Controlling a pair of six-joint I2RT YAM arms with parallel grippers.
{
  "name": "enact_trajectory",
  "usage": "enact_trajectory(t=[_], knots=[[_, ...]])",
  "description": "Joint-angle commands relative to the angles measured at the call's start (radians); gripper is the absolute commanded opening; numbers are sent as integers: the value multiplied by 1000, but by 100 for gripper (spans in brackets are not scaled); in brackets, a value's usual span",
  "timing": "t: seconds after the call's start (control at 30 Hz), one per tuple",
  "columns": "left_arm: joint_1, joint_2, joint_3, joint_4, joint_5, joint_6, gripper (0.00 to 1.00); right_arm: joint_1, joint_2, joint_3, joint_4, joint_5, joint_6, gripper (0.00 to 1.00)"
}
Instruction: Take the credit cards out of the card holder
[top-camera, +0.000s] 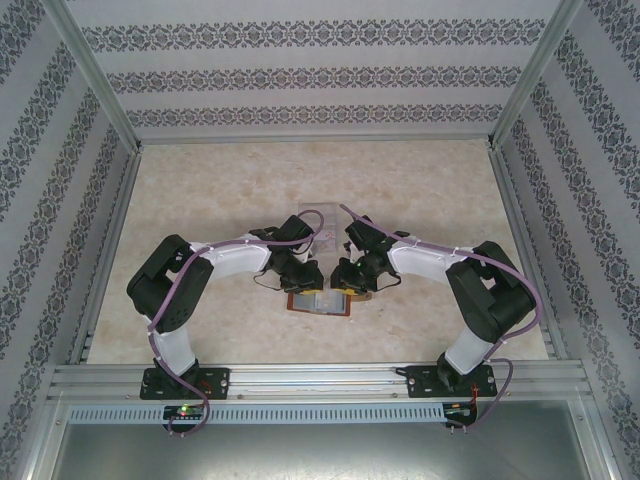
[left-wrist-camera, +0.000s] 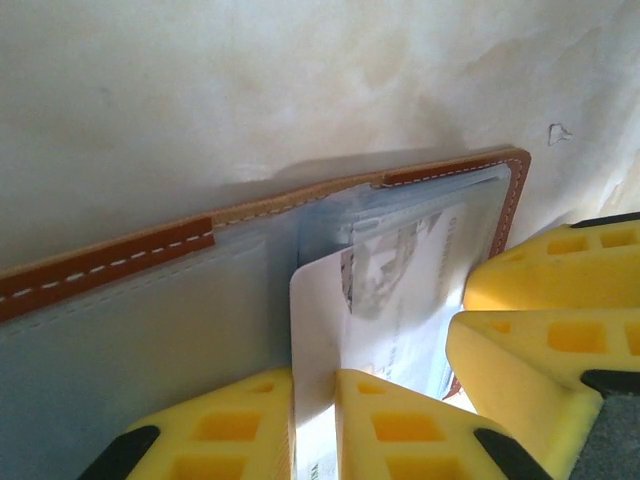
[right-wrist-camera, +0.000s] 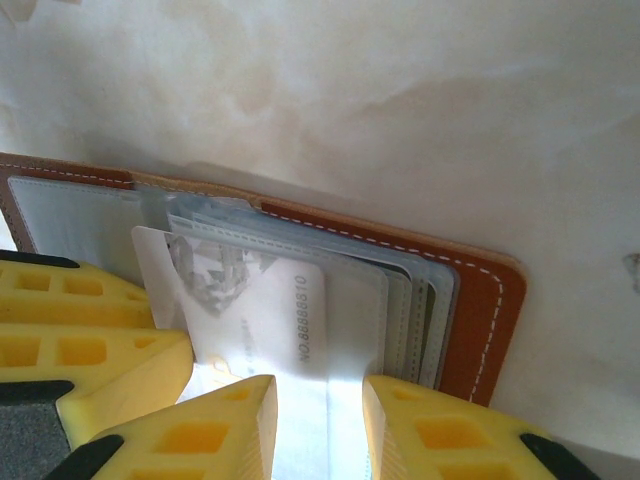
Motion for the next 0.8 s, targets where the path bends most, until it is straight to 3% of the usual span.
enact_trajectory(t=[0.0, 0.77], knots=[[12, 2, -10, 12, 9, 5, 16, 11, 18, -1, -47, 19, -20, 31], [55, -68, 27, -211, -87, 155, 11, 9, 26, 2, -51, 22, -23, 31]])
